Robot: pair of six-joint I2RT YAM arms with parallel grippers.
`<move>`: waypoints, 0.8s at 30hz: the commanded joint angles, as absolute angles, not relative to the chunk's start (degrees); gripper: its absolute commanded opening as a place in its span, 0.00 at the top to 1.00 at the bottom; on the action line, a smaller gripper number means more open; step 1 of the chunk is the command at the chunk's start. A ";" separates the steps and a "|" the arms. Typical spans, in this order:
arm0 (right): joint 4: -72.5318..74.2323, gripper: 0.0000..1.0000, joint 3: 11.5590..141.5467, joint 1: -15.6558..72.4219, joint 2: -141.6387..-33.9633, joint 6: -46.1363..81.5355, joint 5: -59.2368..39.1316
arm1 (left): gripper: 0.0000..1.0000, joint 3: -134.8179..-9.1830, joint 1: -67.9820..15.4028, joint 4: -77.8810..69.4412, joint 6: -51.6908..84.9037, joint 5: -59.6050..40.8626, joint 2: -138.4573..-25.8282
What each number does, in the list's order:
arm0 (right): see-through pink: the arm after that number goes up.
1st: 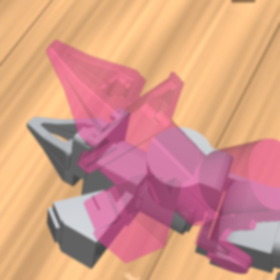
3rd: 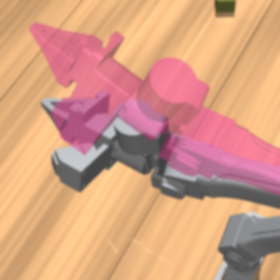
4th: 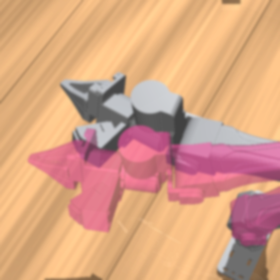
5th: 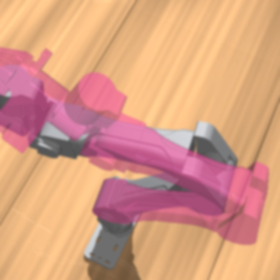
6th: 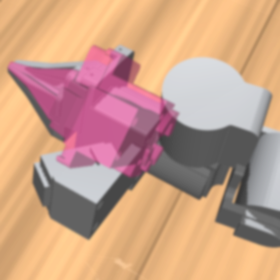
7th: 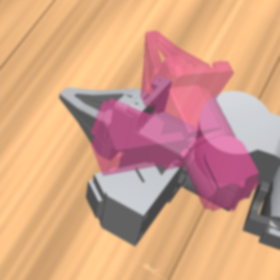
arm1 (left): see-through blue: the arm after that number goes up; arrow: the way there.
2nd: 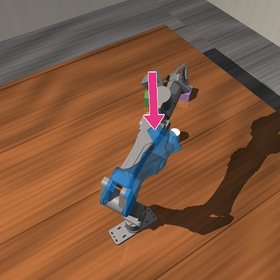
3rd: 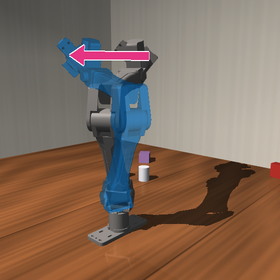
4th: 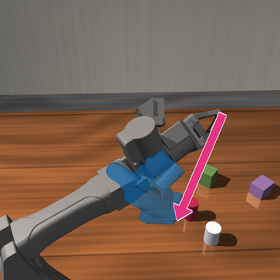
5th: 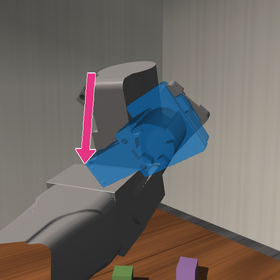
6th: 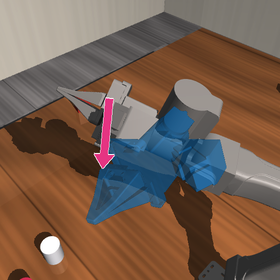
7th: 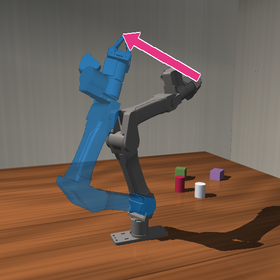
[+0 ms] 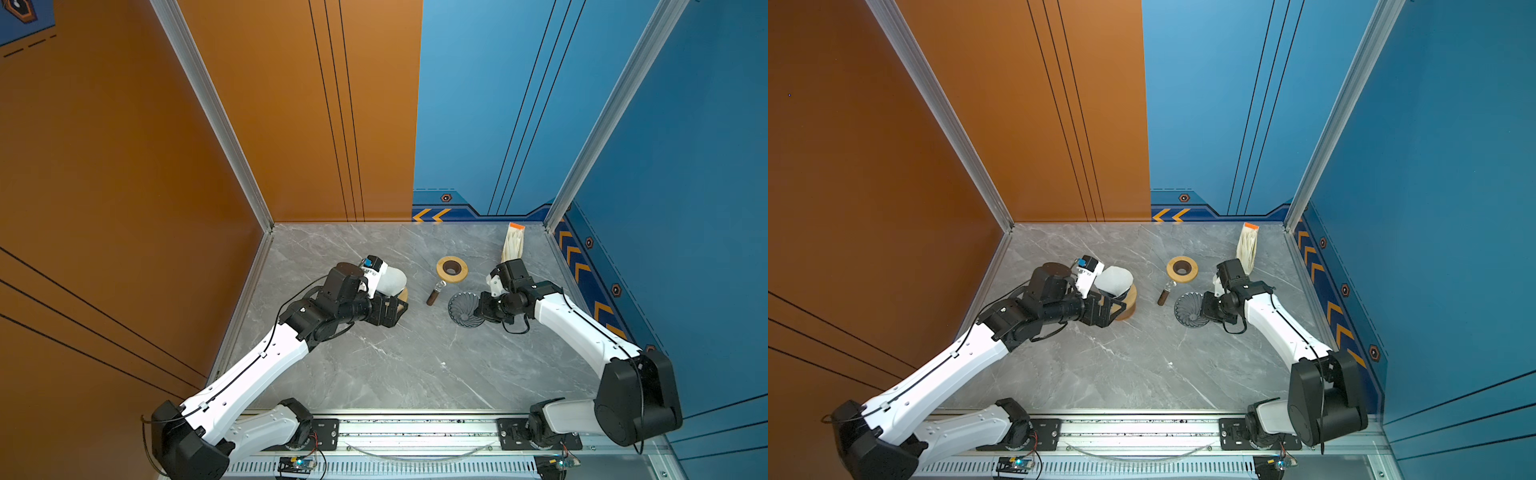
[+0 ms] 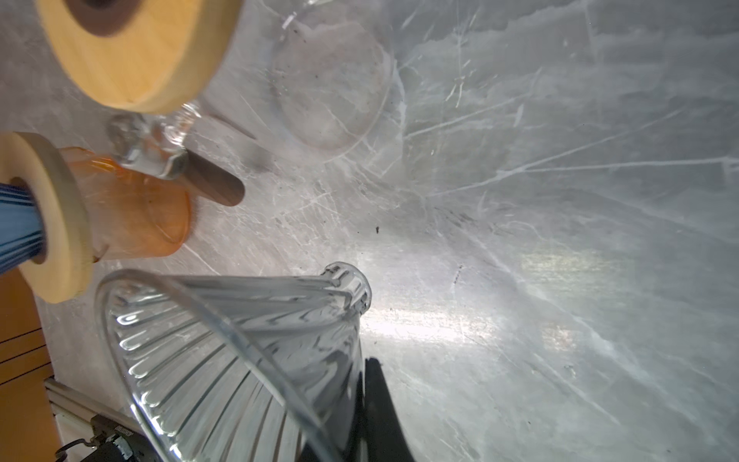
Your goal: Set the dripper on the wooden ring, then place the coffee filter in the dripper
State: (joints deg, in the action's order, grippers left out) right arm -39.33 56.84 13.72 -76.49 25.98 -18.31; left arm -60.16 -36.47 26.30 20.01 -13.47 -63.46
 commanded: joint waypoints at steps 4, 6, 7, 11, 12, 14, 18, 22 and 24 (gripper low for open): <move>-43.07 0.95 63.44 12.04 -72.81 23.64 -21.62 | 0.02 -63.31 -37.54 24.96 20.26 -12.41 -64.38; -43.07 0.95 64.90 11.56 -73.01 23.64 -22.64 | 0.02 -63.72 -37.71 24.87 20.15 -12.28 -64.64; -42.93 0.95 65.86 11.32 -73.20 23.56 -23.37 | 0.02 -63.89 -37.79 24.87 19.99 -12.24 -64.75; -42.80 0.95 70.41 10.57 -75.49 23.38 -24.76 | 0.02 -64.57 -37.87 24.74 19.82 -12.37 -65.04; -42.49 0.95 71.40 10.60 -76.16 23.29 -25.10 | 0.02 -64.52 -37.86 24.62 19.84 -12.35 -65.04; -41.23 0.95 73.32 10.58 -77.55 23.29 -25.68 | 0.02 -64.84 -37.82 24.52 19.70 -12.25 -65.20; -39.73 0.95 76.93 10.51 -81.67 23.47 -26.09 | 0.02 -65.22 -37.80 24.53 19.43 -12.14 -65.65; -39.30 0.95 80.81 10.56 -86.95 23.20 -25.89 | 0.02 -65.54 -37.79 24.52 19.10 -11.98 -66.35; -38.81 0.95 82.31 10.39 -89.40 23.20 -25.98 | 0.02 -65.73 -37.79 24.52 18.90 -11.87 -66.62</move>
